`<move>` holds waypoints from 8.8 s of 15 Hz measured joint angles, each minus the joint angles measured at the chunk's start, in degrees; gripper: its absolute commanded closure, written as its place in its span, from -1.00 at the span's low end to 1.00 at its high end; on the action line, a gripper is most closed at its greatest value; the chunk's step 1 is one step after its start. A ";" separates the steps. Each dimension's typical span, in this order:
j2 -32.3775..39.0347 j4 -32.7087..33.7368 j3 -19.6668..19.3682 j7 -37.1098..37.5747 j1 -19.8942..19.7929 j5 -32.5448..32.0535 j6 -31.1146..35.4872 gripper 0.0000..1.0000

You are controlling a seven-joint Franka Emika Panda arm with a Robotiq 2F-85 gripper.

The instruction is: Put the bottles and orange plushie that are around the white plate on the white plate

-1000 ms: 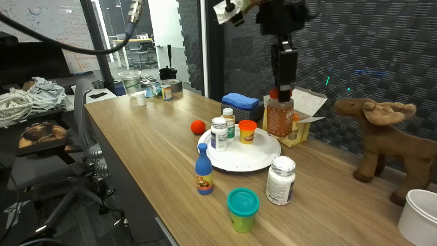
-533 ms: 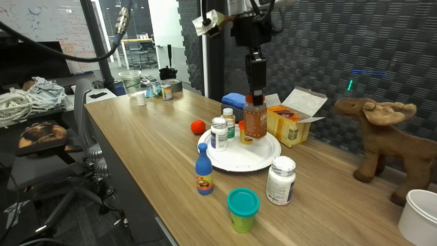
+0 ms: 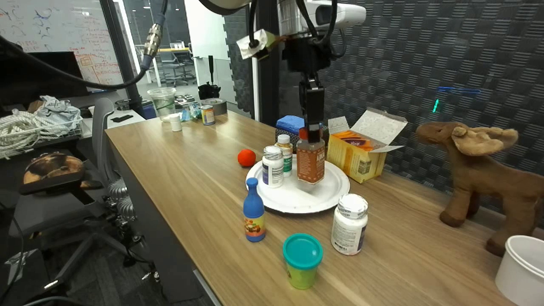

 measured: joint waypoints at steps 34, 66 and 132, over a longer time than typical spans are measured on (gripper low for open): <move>2.10 1.67 -0.64 -0.08 -2.03 3.78 5.04 -1.00; -5.96 -14.73 -3.41 -4.56 -9.86 5.58 7.66 -0.48; -6.97 -16.54 0.83 -4.76 -5.98 9.07 15.63 -1.00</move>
